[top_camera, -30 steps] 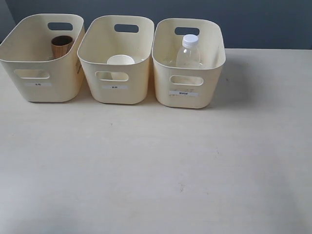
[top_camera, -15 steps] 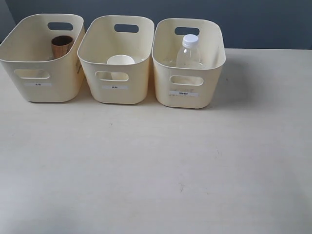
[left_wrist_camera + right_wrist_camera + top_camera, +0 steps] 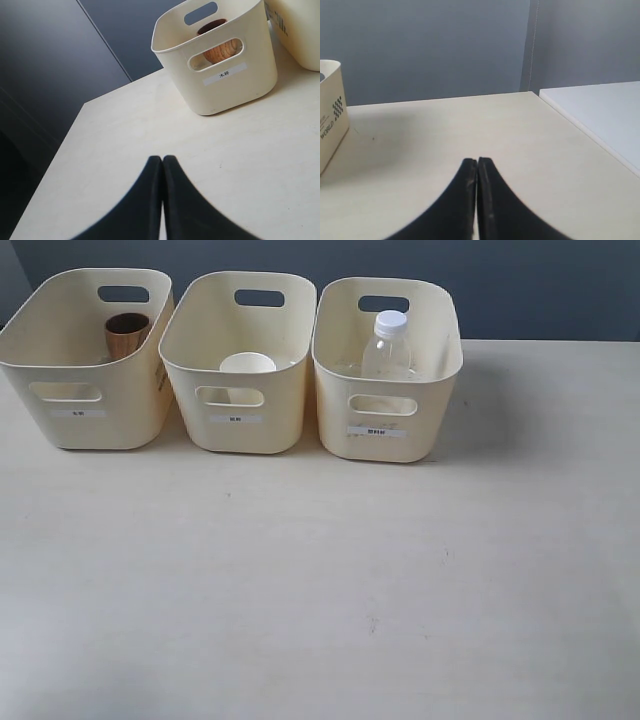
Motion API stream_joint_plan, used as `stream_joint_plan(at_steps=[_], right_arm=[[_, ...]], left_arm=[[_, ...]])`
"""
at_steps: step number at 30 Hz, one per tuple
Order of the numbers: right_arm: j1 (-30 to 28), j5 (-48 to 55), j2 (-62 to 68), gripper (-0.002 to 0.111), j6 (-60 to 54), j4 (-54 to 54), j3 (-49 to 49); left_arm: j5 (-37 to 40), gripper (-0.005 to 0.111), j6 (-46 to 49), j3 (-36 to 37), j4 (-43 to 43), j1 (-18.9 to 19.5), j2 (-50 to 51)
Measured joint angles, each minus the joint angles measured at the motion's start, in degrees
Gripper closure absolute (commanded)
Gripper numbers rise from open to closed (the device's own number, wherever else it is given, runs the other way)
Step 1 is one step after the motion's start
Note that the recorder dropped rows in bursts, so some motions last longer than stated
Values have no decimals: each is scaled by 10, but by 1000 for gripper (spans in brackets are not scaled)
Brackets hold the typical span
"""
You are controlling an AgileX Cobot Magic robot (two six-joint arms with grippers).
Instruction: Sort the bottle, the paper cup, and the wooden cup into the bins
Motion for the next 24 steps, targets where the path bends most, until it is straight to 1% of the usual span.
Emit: stream_joint_plan(at_steps=[24], right_arm=[[0, 1, 0, 107, 0, 0, 0]], left_arm=[[0, 107, 0, 0, 0, 0, 0]])
